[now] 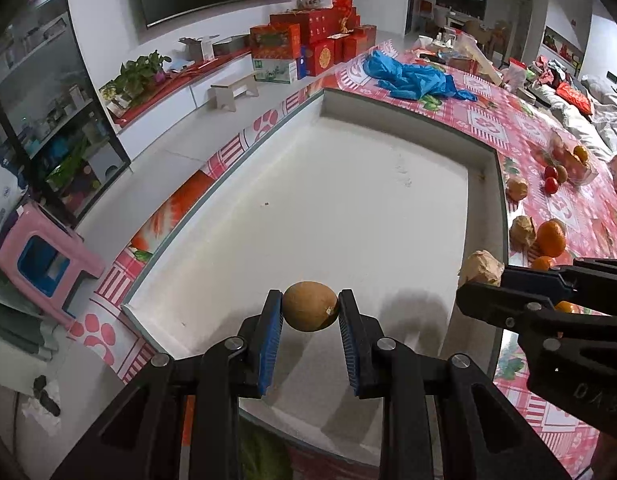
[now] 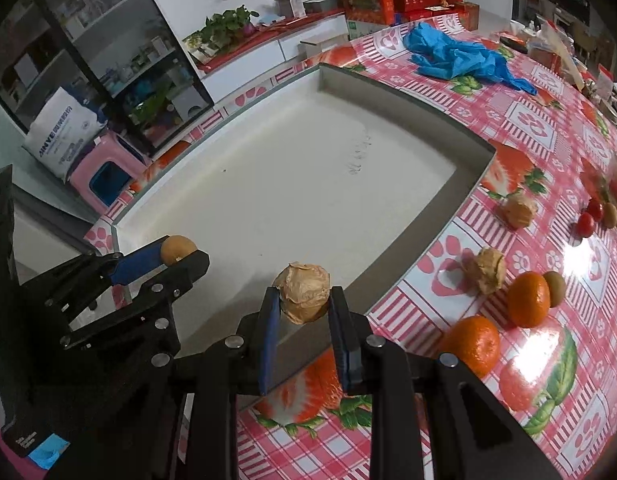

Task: Organize fruits
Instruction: 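Carry the kiwi into the white tray with the left tool while the right tool drops the bulb there, then withdraw both open tools from the tray back toward the loose fruits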

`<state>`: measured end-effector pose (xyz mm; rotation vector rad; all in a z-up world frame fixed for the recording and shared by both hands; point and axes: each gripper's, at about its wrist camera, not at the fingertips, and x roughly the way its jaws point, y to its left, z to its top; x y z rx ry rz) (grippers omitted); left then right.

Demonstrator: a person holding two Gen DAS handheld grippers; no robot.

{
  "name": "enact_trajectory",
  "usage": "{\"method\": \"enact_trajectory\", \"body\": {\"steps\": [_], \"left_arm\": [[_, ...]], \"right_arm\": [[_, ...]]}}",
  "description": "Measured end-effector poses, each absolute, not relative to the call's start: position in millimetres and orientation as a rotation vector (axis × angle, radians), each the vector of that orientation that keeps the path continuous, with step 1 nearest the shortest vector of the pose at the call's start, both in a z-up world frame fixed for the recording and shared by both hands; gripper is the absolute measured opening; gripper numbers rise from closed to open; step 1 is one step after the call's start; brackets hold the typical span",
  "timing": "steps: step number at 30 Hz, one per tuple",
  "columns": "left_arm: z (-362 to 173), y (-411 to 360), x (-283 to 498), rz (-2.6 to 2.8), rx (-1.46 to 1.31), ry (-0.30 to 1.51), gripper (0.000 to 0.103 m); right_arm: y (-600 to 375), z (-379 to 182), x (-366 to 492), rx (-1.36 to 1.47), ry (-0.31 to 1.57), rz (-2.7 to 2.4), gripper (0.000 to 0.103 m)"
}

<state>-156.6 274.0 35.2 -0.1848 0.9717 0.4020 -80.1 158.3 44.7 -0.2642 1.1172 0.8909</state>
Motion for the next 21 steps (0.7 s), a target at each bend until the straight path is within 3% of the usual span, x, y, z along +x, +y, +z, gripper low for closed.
{"method": "enact_trajectory", "body": {"steps": [4, 6, 8, 9, 10, 11, 13, 17, 21], "left_arm": [[32.8, 272.4, -156.4, 0.404, -0.181, 0.977, 0.03], [32.9, 271.5, -156.8, 0.401, -0.184, 0.977, 0.03], [32.7, 271.3, -157.5, 0.397, -0.194, 0.979, 0.033], [33.3, 271.9, -158.9, 0.403, -0.198, 0.975, 0.058], [34.9, 272.7, -161.5, 0.41, -0.202, 0.962, 0.094], [39.8, 272.4, -167.1, 0.432, -0.209, 0.918, 0.102], [47.3, 270.5, -175.7, 0.441, -0.219, 0.842, 0.102], [52.0, 264.8, -173.0, 0.409, -0.234, 0.857, 0.102], [53.1, 249.3, -169.8, 0.352, -0.247, 0.865, 0.102]], "right_arm": [[158.5, 42.9, -81.2, -0.269, 1.117, 0.894, 0.028], [157.3, 44.8, -82.0, -0.257, 1.115, 0.905, 0.041], [154.6, 49.8, -82.5, -0.254, 1.091, 0.889, 0.064], [152.0, 52.8, -82.3, -0.241, 1.079, 0.891, 0.075], [149.5, 56.5, -81.9, -0.22, 1.072, 0.897, 0.092], [144.5, 60.1, -81.2, -0.193, 1.061, 0.89, 0.096], [136.7, 63.9, -79.8, -0.167, 1.051, 0.881, 0.096], [110.0, 65.2, -69.8, -0.132, 1.026, 0.801, 0.103], [64.3, 64.2, -56.3, -0.029, 1.023, 0.679, 0.103]]}}
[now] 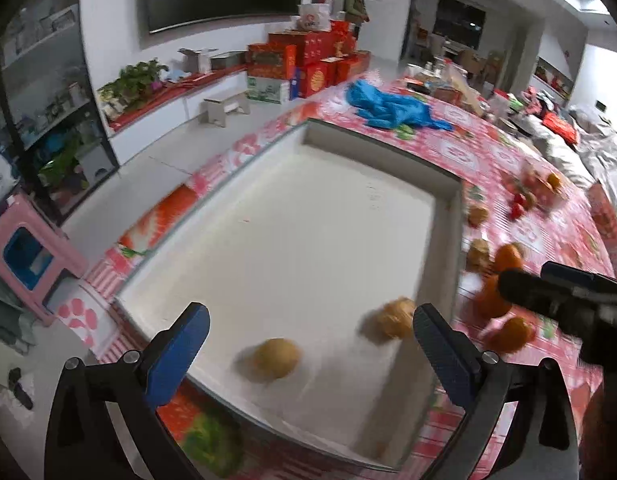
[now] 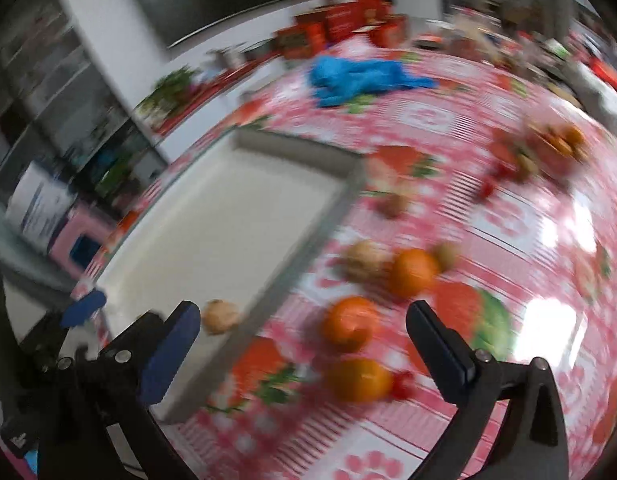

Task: Organize fruits
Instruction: 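Withdraw both open tools from the tray back toward the loose fruits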

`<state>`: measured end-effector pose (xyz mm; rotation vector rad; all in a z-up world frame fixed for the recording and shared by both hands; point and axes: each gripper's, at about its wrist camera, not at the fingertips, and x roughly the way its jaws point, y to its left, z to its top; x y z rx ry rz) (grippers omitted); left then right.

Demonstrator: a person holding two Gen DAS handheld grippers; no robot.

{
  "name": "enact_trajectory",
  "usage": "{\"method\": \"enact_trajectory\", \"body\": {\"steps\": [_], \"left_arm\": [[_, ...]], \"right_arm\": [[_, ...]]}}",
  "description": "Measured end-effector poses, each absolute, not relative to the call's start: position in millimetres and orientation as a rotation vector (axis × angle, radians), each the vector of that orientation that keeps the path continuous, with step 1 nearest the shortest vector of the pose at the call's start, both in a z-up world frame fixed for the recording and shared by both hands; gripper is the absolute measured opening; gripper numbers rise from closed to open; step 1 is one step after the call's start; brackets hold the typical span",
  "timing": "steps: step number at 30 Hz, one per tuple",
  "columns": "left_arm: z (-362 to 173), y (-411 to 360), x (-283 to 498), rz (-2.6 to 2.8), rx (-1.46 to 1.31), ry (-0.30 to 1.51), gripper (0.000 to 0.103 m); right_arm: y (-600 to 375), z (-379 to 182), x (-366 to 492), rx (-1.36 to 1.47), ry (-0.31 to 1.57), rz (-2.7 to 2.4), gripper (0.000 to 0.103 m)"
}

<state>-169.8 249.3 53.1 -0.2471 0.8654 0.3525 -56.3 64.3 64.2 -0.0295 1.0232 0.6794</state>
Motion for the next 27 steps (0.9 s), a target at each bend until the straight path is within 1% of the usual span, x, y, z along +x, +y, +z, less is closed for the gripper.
{"method": "enact_trajectory", "body": {"steps": [7, 13, 17, 22, 27], "left_arm": [[57.3, 191.6, -157.1, 0.251, -0.097, 0.874, 0.102], [56.1, 147.3, -156.2, 0.145, -0.072, 0.893, 0.102], [48.6, 122.2, -156.2, 0.112, -0.027, 0.92, 0.102], [40.2, 103.4, -154.7, 0.096, -0.005, 0.95, 0.102], [29.3, 90.3, -152.1, 0.087, -0.014, 0.98, 0.102]], "right_arm": [[-26.2, 51.5, -35.7, 0.065, 1.01, 0.416, 0.103], [-85.5, 18.5, -26.6, -0.012, 1.035, 0.184, 0.103], [-109.8, 1.9, -26.3, -0.052, 1.021, 0.121, 0.103], [-116.8, -1.6, -27.0, -0.052, 0.967, 0.121, 0.103], [-113.2, -1.3, -30.3, -0.049, 0.958, 0.119, 0.103]]}}
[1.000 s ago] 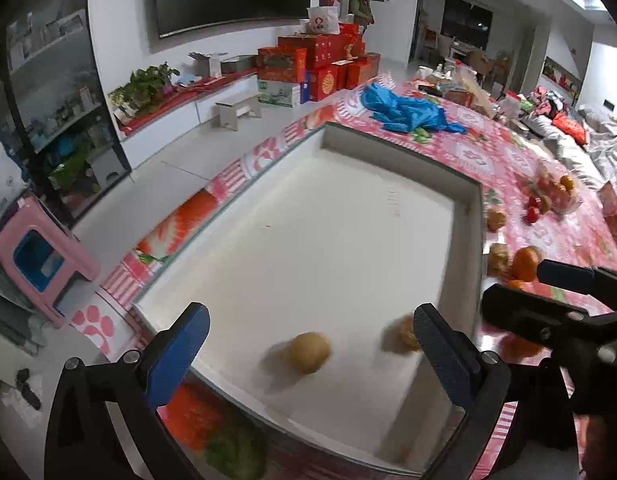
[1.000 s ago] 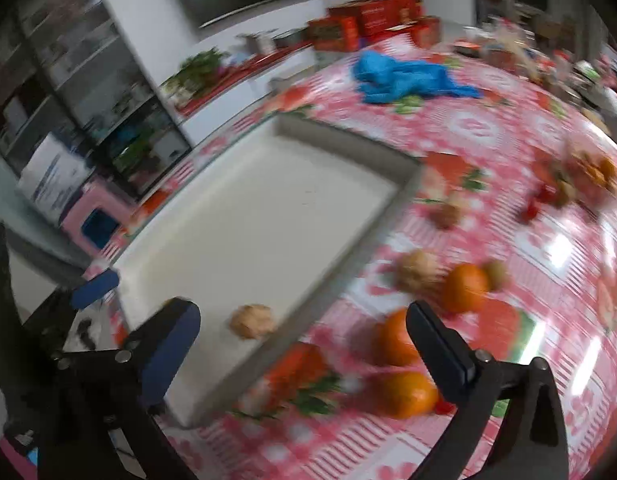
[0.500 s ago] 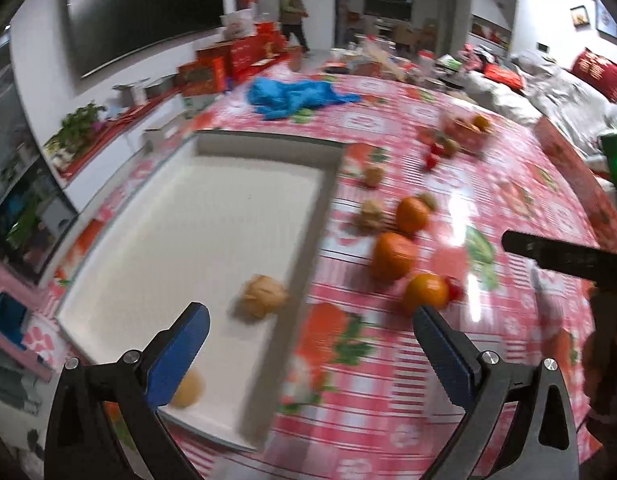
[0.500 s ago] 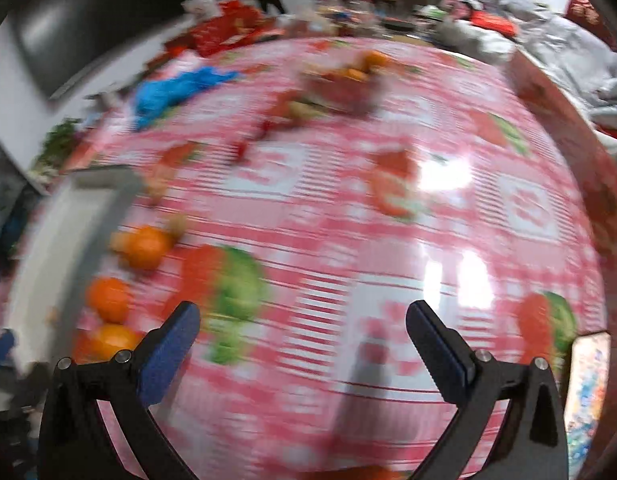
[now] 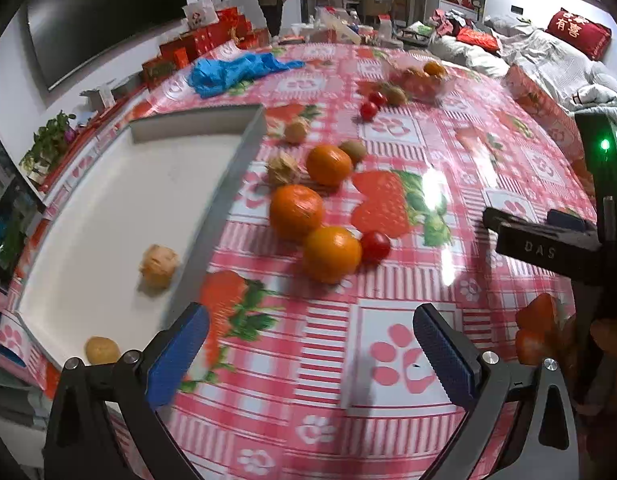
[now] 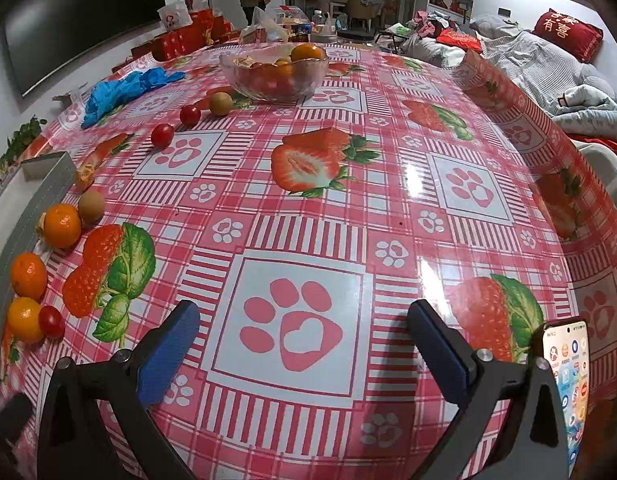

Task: Organize fruits
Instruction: 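Withdraw both open tools from the tray back toward the loose fruits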

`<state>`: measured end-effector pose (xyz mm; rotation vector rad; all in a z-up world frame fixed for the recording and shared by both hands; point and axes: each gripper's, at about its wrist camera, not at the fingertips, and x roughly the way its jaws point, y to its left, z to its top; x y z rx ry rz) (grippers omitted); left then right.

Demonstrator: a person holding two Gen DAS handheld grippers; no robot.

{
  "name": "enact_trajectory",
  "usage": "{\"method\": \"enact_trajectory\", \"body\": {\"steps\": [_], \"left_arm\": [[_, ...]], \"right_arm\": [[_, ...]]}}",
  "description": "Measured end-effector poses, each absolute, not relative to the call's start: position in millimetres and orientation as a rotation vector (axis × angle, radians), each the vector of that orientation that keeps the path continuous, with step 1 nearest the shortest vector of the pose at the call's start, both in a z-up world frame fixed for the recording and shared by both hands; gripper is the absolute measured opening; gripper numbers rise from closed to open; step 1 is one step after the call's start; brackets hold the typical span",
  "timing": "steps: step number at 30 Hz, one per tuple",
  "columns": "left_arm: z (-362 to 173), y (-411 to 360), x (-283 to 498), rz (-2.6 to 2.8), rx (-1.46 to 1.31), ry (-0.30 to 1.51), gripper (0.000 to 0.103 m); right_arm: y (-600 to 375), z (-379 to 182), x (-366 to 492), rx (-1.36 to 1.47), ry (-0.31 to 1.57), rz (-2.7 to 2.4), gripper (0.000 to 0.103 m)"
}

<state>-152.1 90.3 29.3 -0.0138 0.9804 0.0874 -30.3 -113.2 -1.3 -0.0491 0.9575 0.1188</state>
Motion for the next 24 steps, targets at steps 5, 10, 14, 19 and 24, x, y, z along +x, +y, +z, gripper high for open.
{"method": "enact_trajectory", "body": {"steps": [5, 10, 14, 19, 24], "left_arm": [[20.7, 74.9, -150.2, 0.094, 0.044, 0.991, 0.102], [20.8, 79.6, -144.7, 0.097, 0.019, 1.001, 0.102], [20.0, 83.1, -135.1, 0.115, 0.026, 1.006, 0.102], [13.8, 82.9, -122.4, 0.133, 0.033, 1.032, 0.102], [9.3, 76.0, -110.7, 0.113, 0.046, 1.031, 0.102]], "right_arm": [[-112.5, -1.1, -31.4, -0.05, 0.958, 0.118, 0.103], [-113.1, -1.2, -30.8, -0.05, 0.958, 0.119, 0.103], [-113.1, -1.3, -30.5, -0.05, 0.958, 0.119, 0.103], [-113.7, -1.3, -30.0, -0.049, 0.958, 0.119, 0.103], [-114.3, -1.4, -29.6, -0.049, 0.958, 0.119, 0.103]]}}
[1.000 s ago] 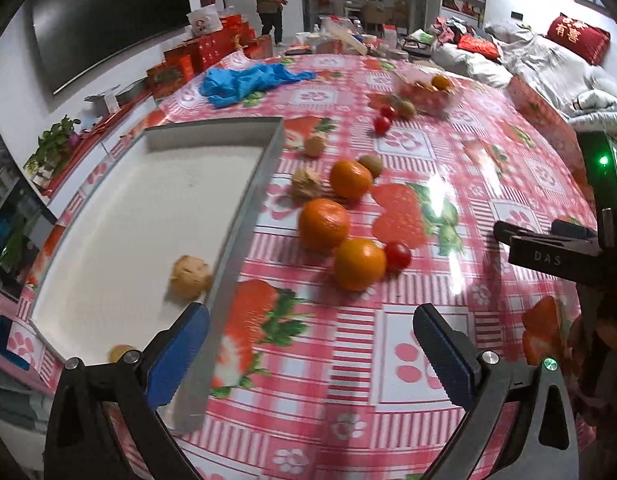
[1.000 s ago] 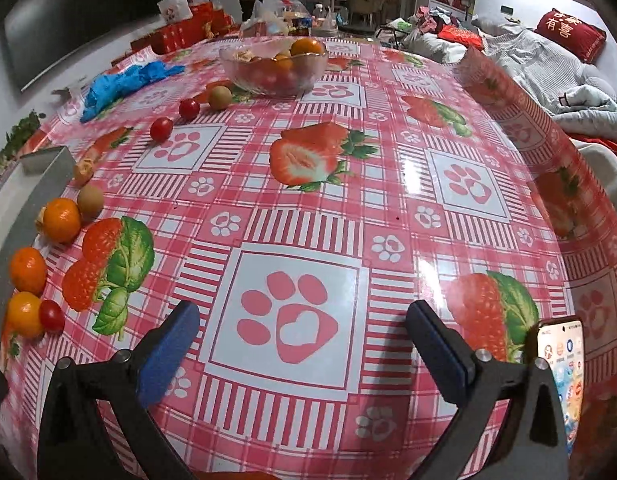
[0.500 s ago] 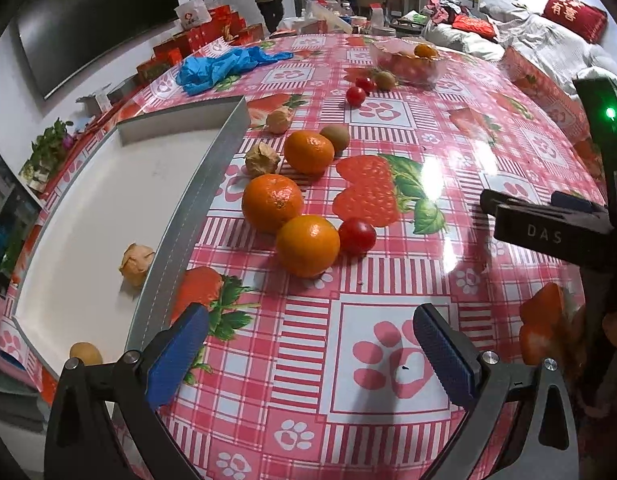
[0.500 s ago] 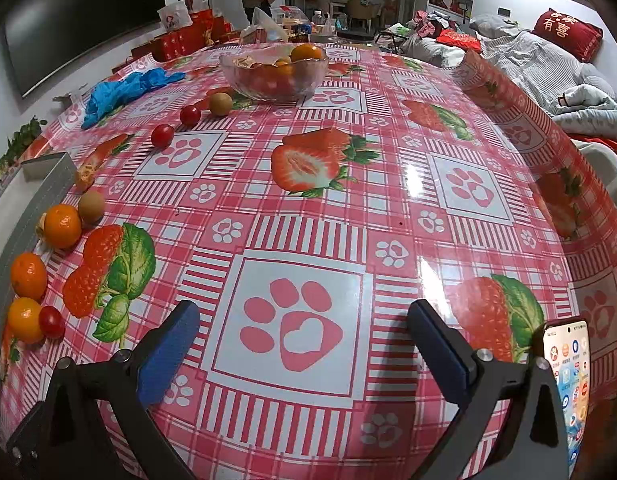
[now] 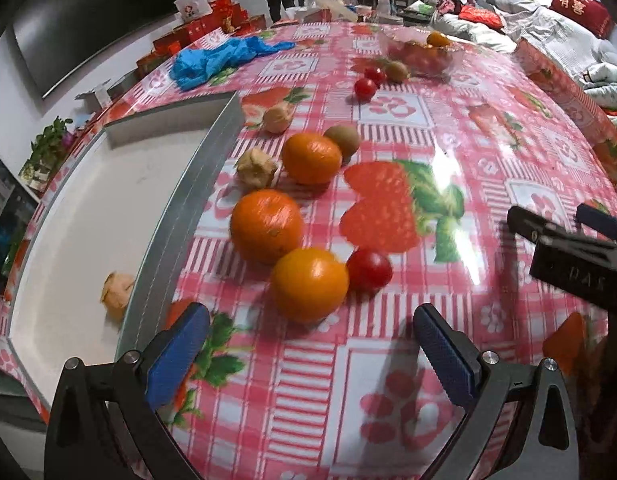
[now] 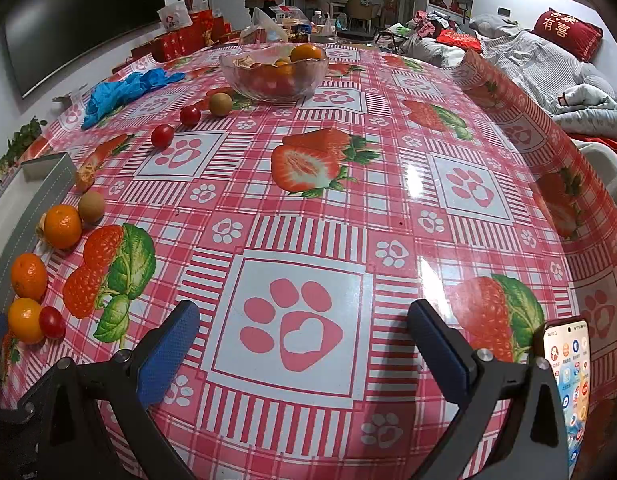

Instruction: Organize fruits

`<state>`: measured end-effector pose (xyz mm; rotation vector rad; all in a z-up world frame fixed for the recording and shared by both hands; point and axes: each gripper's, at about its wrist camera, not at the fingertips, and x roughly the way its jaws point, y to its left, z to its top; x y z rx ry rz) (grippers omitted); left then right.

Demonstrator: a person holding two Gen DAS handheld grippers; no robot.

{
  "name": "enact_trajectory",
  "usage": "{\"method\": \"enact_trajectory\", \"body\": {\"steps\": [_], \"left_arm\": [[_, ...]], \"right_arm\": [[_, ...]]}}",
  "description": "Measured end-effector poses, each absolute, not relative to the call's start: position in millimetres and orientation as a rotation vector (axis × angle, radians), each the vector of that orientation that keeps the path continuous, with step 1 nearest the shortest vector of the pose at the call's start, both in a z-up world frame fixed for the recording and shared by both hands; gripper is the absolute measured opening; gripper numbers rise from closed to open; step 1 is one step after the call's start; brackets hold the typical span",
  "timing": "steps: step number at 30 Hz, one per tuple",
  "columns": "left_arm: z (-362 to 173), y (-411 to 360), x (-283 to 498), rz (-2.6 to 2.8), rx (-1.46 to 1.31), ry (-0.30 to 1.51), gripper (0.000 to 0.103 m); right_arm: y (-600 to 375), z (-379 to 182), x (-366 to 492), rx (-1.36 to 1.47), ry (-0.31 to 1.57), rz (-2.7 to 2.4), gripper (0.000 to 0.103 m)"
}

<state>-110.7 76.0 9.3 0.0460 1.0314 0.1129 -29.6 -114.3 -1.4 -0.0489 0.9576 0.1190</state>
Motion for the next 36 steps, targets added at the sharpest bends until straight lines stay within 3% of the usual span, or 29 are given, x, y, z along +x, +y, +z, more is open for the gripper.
{"method": "enact_trajectory", "body": {"steps": [21, 23, 25, 29, 32, 35, 36], "left_arm": [[13.5, 106.6, -102.4, 0.11, -0.08, 1.024, 0.102], [13.5, 101.6, -101.0, 0.105, -0.06, 1.018, 0.094], [10.7, 94.2, -98.2, 0.089, -0.025, 1.037, 0.076], [10.6, 90.1, -97.0, 0.086, -0.019, 1.031, 0.074], [11.9, 91.2, -92.7, 0.079, -0.043, 1.039, 0.064], [13.2, 88.0, -88.7, 0.069, -0.044, 1.032, 0.049], [13.6, 86.6, -87.9, 0.061, -0.042, 1.027, 0.038]], "right_arm": [[-114.1, -1.4, -29.6, -0.048, 0.957, 0.12, 0.103], [-114.2, -1.4, -29.6, -0.048, 0.957, 0.12, 0.103], [-114.4, -1.4, -29.5, -0.048, 0.957, 0.12, 0.103], [-114.3, -1.3, -29.6, -0.048, 0.957, 0.12, 0.103], [-115.0, -1.3, -29.5, -0.048, 0.957, 0.12, 0.103], [-114.3, -1.2, -29.6, -0.048, 0.957, 0.12, 0.103], [-114.9, -1.2, -29.5, -0.048, 0.957, 0.12, 0.103]]}}
